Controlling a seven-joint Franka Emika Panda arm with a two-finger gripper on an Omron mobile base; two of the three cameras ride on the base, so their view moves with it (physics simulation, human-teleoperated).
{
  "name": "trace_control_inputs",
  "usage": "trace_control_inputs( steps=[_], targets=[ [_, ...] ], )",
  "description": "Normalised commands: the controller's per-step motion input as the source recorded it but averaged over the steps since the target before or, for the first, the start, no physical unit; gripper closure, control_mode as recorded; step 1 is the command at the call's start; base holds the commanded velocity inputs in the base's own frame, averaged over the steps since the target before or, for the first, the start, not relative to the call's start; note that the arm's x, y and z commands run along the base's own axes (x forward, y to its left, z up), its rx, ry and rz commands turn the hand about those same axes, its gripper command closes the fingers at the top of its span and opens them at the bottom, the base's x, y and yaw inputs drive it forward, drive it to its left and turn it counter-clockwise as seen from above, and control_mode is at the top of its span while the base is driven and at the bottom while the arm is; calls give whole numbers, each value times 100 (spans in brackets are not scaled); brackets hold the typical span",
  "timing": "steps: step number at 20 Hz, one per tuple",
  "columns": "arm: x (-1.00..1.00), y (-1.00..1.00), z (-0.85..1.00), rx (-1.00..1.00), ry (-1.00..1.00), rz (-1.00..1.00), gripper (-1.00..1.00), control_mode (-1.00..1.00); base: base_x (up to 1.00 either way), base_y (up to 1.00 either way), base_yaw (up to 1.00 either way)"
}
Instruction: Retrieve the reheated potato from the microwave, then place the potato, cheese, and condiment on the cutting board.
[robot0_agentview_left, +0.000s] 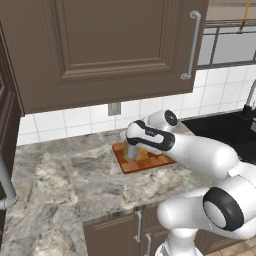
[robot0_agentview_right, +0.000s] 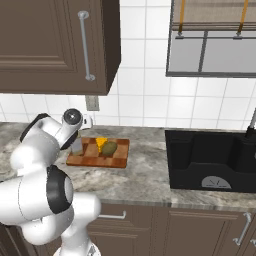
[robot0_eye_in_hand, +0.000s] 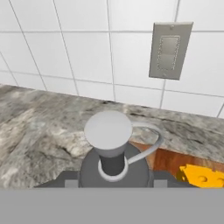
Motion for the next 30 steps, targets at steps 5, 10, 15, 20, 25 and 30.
trace_control_inputs(
  steps=[5,10,15,20,25,30],
  targets=[
    [18,-5,-10,0,0,0,100,-100,0,0,0],
    [13,-7,-11,0,0,0,100,-100,0,0,0],
    [12,-3,-17,0,1,0,100,-100,0,0,0],
    [20,-7,-12,0,0,0,100,-100,0,0,0],
    [3,-5,-21,0,0,0,100,-100,0,0,0],
    [-3,-2,-24,0,0,0,-100,-100,0,0,0]
  ],
)
